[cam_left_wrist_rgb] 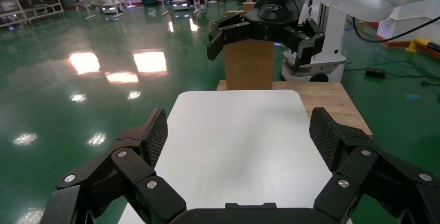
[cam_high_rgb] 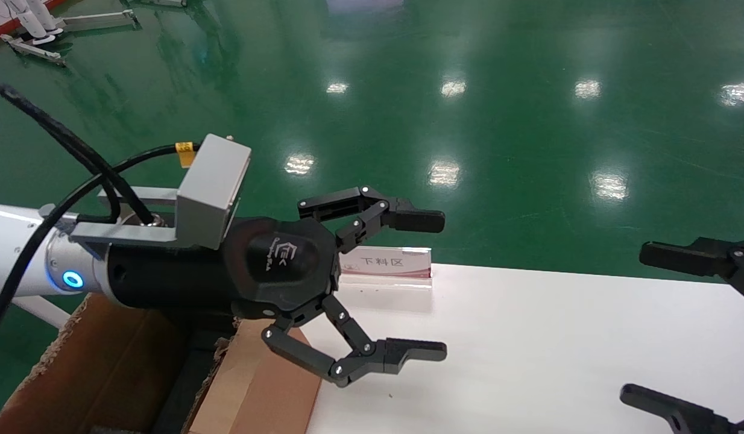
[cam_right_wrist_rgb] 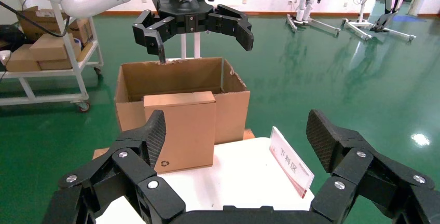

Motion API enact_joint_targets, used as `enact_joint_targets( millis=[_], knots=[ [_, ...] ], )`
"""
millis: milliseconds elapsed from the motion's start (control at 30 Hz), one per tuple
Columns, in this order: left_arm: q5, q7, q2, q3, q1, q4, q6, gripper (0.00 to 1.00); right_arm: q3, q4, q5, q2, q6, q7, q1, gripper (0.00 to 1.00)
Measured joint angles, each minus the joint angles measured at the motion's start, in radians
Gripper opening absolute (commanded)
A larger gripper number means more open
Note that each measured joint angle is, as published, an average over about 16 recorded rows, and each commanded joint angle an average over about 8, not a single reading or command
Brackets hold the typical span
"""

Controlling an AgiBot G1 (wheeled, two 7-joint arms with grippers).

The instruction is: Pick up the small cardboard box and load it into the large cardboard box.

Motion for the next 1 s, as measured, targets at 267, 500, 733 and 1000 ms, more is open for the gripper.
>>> enact_joint_targets(
  millis=[267,500,733,1000],
  knots=[
    [0.0,0.0,0.0,0.0,0.0,0.0,0.0,1.0,0.0,0.0,0.0,0.0,0.0,0.0,0.0,1.0],
    [0.005,-0.002,-0.002,0.003,0.001,0.001,-0.003,1.0,0.0,0.0,0.0,0.0,0.0,0.0,0.0,1.0],
    [0.025,-0.012,-0.014,0.02,-0.005,0.002,-0.011,1.0,0.0,0.0,0.0,0.0,0.0,0.0,0.0,1.0],
    [0.117,-0.072,-0.043,0.091,-0.068,-0.01,-0.026,1.0,0.0,0.0,0.0,0.0,0.0,0.0,0.0,1.0]
  ],
)
